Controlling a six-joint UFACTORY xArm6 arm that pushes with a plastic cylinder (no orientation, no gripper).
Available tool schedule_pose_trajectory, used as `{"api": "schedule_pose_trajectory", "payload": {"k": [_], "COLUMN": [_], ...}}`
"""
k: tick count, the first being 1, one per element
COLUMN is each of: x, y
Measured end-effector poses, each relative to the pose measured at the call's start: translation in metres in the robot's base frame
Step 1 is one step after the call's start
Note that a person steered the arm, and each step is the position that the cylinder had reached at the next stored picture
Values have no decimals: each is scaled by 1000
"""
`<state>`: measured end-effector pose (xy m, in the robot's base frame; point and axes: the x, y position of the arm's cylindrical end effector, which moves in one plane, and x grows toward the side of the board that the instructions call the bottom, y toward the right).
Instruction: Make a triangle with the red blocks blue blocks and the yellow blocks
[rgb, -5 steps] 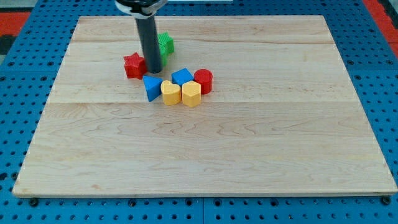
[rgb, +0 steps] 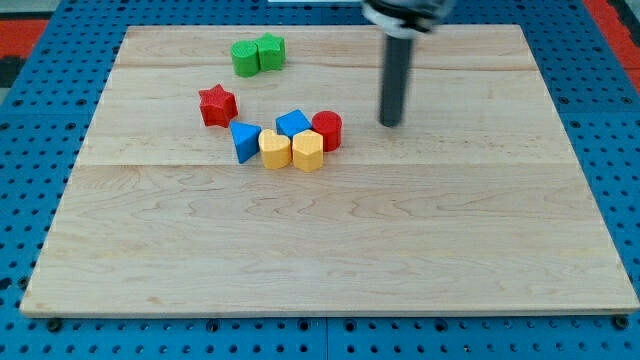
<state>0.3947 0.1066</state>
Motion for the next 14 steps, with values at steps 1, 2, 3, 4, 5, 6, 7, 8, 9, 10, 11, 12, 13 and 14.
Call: {"api": "schedule_pose_trajectory", "payload": {"k": [1, 2, 3, 4, 5, 6, 7, 8, 9, 10, 11, 12, 13, 14], "x": [64, 40, 27, -10, -9, 13, 3, -22, -23, -21, 7, 9, 32, 61], "y": [-52, -88, -61, -96, -121, -112, -130, -144, -193, -206, -202, -210, -204, -253]}}
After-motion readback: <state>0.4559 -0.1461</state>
